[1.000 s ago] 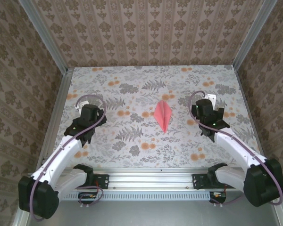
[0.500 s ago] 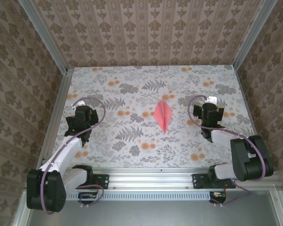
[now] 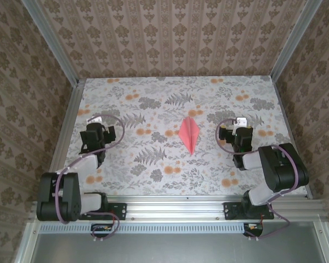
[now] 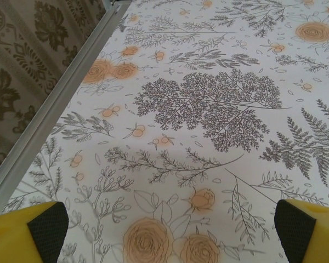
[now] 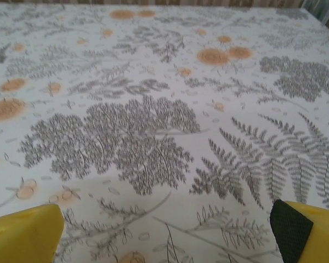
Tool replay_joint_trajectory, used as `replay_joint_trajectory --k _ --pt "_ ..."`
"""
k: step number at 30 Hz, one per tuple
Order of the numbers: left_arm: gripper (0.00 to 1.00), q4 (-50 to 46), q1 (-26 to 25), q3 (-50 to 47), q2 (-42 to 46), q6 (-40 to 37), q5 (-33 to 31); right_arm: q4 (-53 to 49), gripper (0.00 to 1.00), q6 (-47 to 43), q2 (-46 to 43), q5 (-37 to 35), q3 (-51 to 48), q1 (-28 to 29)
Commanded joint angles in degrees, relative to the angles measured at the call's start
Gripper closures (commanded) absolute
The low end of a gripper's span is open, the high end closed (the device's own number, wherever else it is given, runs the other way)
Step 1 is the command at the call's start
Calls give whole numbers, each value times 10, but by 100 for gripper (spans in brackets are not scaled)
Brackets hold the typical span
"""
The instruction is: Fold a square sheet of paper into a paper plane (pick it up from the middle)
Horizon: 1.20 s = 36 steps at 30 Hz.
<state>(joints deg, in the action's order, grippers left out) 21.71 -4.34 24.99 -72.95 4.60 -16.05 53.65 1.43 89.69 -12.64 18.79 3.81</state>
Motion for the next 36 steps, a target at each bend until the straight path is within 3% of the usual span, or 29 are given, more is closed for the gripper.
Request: replay_joint_trajectory --k 1,9,17,21,22,25,27,29,30,32,33,35,36 --pt "0 80 6 3 -25 -22 43 27 0 7 -5 -17 22 0" --pt "0 171 6 6 -96 -95 126 32 0 16 -5 -45 20 0" --pt "0 225 33 -3 -139 -67 139 31 0 16 -5 -45 22 0" --pt "0 268 36 -26 -141 -98 223 31 0 16 -5 -43 21 0" --pt "0 242 43 -12 -140 -91 230 32 0 16 -5 -43 21 0" --pt "0 235 43 -7 -143 -67 165 31 0 10 -5 -29 22 0" --pt "0 264 14 -23 -143 -49 35 31 0 10 -5 -29 21 0" --pt "0 256 11 -22 -140 -42 5 32 0 10 -5 -30 20 0" --pt "0 264 8 -21 -142 -51 23 32 0 11 -5 -32 20 0" --pt "0 235 28 -8 -141 -89 173 36 0 15 -4 -43 18 0" --pt "0 241 44 -10 -142 -81 209 33 0 15 -4 -43 20 0" --pt "0 239 52 -10 -143 -77 222 33 0 15 -4 -42 20 0" --pt "0 237 49 -8 -143 -72 198 33 0 15 -4 -42 20 0"
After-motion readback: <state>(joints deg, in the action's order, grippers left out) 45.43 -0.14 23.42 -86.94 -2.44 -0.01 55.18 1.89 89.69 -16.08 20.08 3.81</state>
